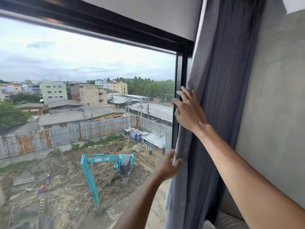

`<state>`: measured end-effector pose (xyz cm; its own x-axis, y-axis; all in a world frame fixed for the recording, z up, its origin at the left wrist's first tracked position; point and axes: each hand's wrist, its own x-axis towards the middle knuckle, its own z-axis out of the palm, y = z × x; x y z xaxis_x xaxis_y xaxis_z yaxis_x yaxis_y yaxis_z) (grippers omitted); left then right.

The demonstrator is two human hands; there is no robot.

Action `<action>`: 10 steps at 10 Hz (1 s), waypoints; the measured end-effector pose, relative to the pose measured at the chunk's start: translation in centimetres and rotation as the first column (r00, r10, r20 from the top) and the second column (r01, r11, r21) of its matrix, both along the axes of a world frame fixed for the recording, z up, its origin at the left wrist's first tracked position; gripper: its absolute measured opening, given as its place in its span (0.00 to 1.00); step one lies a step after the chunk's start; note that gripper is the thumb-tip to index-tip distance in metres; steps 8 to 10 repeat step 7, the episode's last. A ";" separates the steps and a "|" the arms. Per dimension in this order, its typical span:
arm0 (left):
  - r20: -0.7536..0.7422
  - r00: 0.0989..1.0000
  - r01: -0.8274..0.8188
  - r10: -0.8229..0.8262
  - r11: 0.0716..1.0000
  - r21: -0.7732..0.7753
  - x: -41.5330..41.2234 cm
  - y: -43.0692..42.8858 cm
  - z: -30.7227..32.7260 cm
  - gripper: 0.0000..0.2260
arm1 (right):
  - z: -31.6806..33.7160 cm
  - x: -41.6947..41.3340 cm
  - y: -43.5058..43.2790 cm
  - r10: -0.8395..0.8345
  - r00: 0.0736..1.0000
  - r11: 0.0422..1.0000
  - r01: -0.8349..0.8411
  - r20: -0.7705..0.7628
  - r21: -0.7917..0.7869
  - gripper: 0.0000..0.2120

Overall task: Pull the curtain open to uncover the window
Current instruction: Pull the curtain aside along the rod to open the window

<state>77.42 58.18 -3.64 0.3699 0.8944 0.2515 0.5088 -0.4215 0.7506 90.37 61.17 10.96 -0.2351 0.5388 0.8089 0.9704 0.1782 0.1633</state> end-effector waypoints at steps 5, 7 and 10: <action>-0.205 0.957 -0.112 0.205 0.915 0.387 -8.8 -1.7 0.0 0.27 | -2.2 -1.1 -2.2 -0.022 0.999 1.000 0.022 0.039 -0.008 0.23; -0.269 0.918 -0.122 0.292 0.852 0.510 -12.2 -2.1 0.3 0.28 | -5.0 -2.7 -2.1 0.009 1.000 0.996 -0.012 -0.029 -0.091 0.30; -0.269 0.918 -0.122 0.292 0.852 0.510 -12.2 -2.1 0.3 0.28 | -5.0 -2.7 -2.1 0.009 1.000 0.996 -0.012 -0.029 -0.091 0.30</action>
